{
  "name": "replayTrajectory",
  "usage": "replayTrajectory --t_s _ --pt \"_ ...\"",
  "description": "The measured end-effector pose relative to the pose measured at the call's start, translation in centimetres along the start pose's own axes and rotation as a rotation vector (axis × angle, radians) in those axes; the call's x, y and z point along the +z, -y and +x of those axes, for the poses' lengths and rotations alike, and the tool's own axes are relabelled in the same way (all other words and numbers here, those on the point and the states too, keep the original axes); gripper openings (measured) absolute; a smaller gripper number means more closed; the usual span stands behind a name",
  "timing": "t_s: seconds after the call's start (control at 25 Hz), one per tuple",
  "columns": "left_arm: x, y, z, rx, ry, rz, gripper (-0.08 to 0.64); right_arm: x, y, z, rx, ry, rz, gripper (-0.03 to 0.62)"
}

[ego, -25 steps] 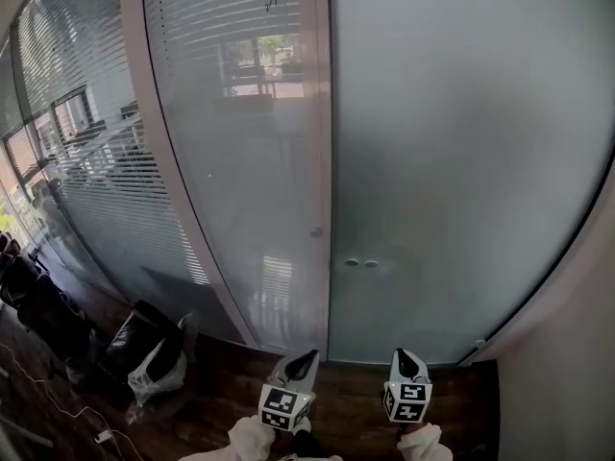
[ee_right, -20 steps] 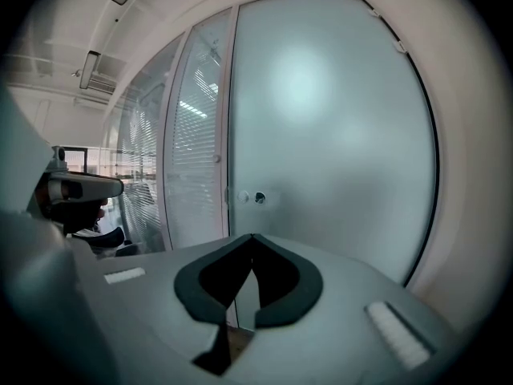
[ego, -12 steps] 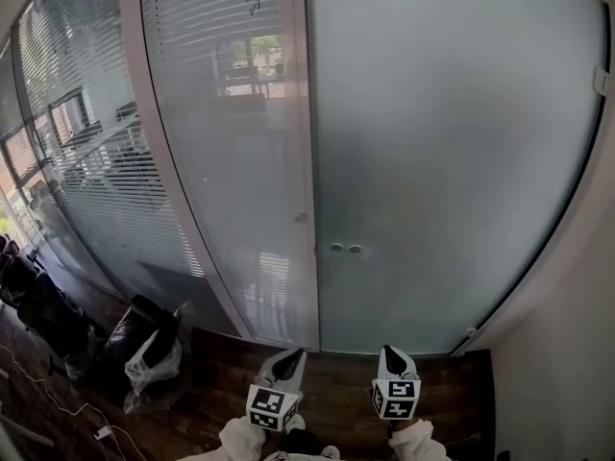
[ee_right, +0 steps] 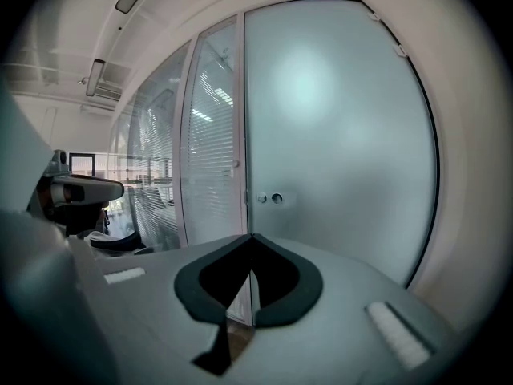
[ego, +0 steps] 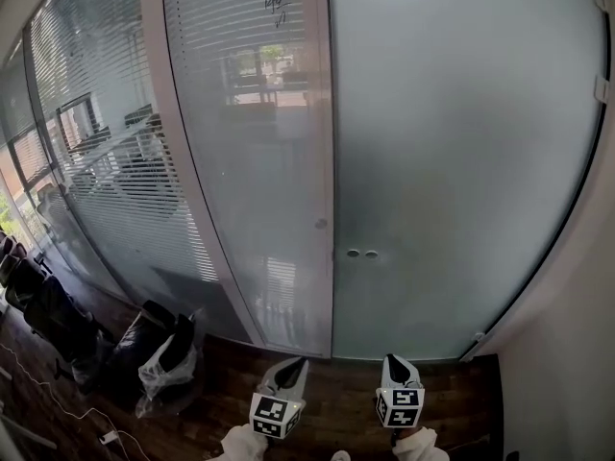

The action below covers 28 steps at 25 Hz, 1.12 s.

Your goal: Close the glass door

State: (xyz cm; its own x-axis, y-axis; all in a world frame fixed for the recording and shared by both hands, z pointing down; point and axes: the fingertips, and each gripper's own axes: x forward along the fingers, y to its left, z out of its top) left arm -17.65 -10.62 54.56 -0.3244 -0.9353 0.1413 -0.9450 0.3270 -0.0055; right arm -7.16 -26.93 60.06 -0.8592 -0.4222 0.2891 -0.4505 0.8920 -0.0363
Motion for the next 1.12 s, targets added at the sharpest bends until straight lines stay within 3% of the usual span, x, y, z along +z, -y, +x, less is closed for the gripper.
replayTrajectory --t_s 0.56,1.12 --pt "-2.8 -5.3 -11.7 -0.031 0.004 -0.006 0.002 -2.8 -14.6 -5.9 0.018 -0.007 -0.067 0.006" --pt "-5.8 -3.4 -18.9 -0.140 0.005 -0.054 0.002 -6.5 -19.4 -14.1 -0.057 -0.060 -0.042 0.006"
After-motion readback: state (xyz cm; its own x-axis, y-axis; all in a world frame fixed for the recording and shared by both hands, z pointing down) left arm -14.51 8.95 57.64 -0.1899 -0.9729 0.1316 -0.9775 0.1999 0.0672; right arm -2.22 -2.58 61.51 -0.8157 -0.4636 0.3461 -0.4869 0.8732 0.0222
